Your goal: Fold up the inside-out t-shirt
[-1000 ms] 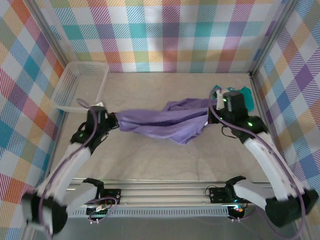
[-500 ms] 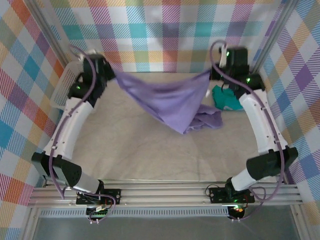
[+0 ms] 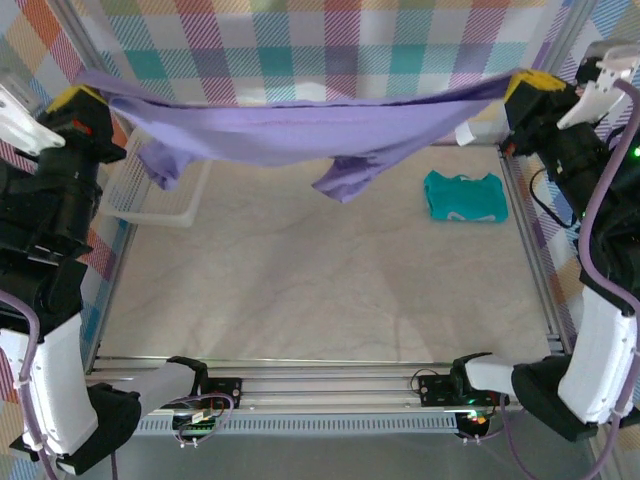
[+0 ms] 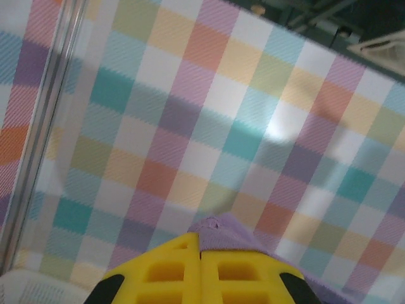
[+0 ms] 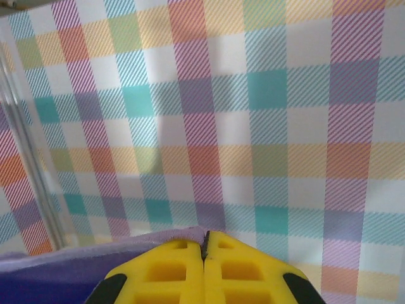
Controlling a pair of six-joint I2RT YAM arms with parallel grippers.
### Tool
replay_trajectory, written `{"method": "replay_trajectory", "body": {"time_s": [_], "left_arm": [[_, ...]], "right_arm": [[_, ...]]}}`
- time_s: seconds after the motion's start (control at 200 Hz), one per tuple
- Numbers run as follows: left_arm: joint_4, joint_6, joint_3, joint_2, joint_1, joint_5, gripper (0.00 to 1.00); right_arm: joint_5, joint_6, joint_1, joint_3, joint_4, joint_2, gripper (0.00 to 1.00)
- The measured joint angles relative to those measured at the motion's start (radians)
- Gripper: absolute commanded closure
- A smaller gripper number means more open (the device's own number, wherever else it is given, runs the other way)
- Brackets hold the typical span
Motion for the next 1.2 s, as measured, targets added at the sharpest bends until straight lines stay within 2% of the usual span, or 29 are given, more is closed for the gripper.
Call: {"method": "replay_trajectory", "body": {"time_s": [0.16, 0.285, 0.39, 0.475, 0.54, 0.615, 0.735, 0.78, 0.82, 0.875, 0.995, 1.12, 1.2], "left_arm": [[-0.089, 0.019, -0.111, -0.022, 0.0, 0.004, 1.0], [-0.106, 0.027, -0.188, -0.005, 0.0, -0.033, 1.0], [-0.097, 0.035, -0.213, 0.075, 0.0, -0.067, 1.0], [-0.072, 0.046, -0.163, 0.195, 0.004, -0.085, 1.0], [-0.052, 0.051, -0.046, 0.339, 0.013, -0.092, 1.0], [-0.054, 0.061, 0.176, 0.55, 0.024, -0.092, 1.0], [-0.088, 0.088, 0.731, 0.919, 0.033, -0.08, 1.0], [-0.083, 0.097, 0.85, 0.982, 0.033, -0.072, 1.0], [-0.079, 0.105, 0.866, 0.982, 0.033, -0.067, 1.0], [-0.047, 0.11, 0.806, 0.922, 0.033, -0.056, 1.0], [0.032, 0.111, 0.562, 0.676, 0.033, -0.018, 1.0], [0.056, 0.107, 0.506, 0.486, 0.033, 0.024, 1.0], [0.085, 0.088, 0.402, 0.347, 0.033, 0.065, 1.0]], "right_arm": [[-0.018, -0.005, 0.0, -0.12, -0.062, -0.051, 1.0], [0.009, -0.022, 0.0, -0.237, -0.07, -0.053, 1.0], [0.068, -0.041, -0.001, -0.309, -0.04, 0.0, 1.0], [0.109, -0.056, -0.013, -0.315, 0.024, 0.094, 1.0], [0.126, -0.064, -0.03, -0.261, 0.073, 0.212, 1.0], [0.132, -0.071, -0.043, -0.093, 0.107, 0.403, 1.0], [0.111, -0.077, -0.048, 0.378, 0.098, 0.747, 1.0], [0.098, -0.078, -0.048, 0.533, 0.099, 0.837, 1.0], [0.088, -0.078, -0.048, 0.593, 0.106, 0.863, 1.0], [0.068, -0.078, -0.048, 0.572, 0.132, 0.837, 1.0], [0.016, -0.074, -0.048, 0.357, 0.216, 0.636, 1.0], [-0.042, -0.072, -0.048, 0.386, 0.217, 0.517, 1.0], [-0.077, -0.07, -0.048, 0.38, 0.206, 0.439, 1.0]]}}
